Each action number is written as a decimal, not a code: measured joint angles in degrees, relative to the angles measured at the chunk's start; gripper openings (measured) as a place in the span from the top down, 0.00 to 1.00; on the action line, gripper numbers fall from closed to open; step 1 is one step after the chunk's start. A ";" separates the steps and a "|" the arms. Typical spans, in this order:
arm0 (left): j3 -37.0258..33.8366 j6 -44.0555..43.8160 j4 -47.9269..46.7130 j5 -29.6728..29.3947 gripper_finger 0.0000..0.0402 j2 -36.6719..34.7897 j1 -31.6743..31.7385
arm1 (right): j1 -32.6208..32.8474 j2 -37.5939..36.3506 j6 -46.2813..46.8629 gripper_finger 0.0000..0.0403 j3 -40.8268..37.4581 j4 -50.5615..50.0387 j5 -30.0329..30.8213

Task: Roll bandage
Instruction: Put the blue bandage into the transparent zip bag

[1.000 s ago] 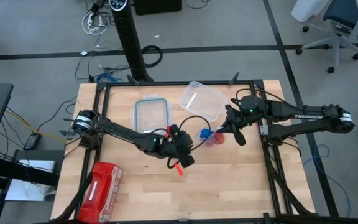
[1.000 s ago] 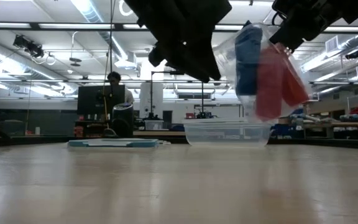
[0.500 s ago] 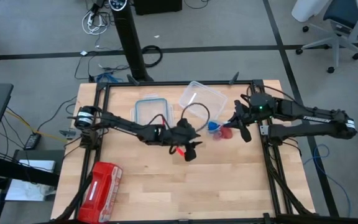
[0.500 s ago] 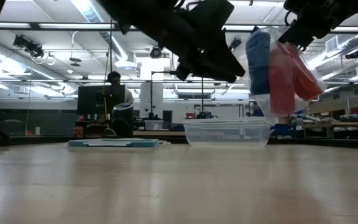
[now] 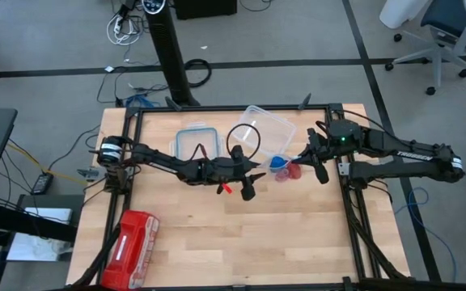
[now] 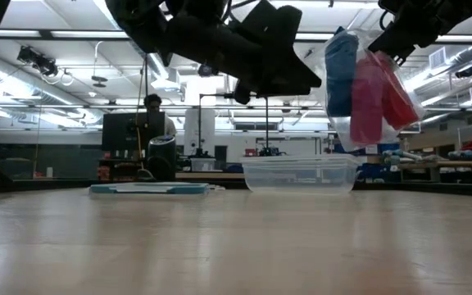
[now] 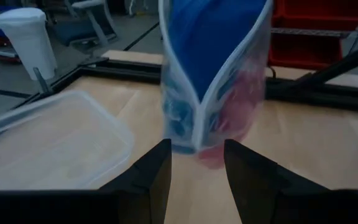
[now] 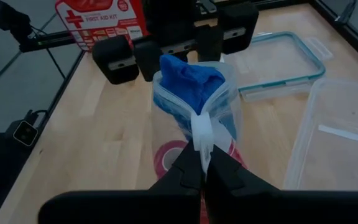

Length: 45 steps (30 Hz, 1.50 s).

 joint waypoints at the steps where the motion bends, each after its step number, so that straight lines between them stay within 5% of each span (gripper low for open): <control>1: 0.03 -0.02 0.04 0.01 0.62 -0.01 0.03 | 0.00 0.00 0.00 1.00 0.00 0.00 0.00; 17: 0.01 1.58 3.51 -3.49 0.64 0.03 0.34 | 0.00 0.02 0.00 1.00 0.00 -0.25 0.04; 26: 0.01 1.67 3.53 -3.64 0.76 0.03 0.34 | 0.00 0.02 -0.35 1.00 0.00 -1.15 0.11; 34: 0.01 1.55 4.73 -3.67 0.97 0.03 0.34 | 0.07 2.21 -0.44 1.00 0.00 -2.45 -1.86; 45: 0.03 0.09 -0.12 -2.33 1.00 0.03 0.34 | 0.07 1.94 -0.90 0.97 -0.02 -2.89 -1.81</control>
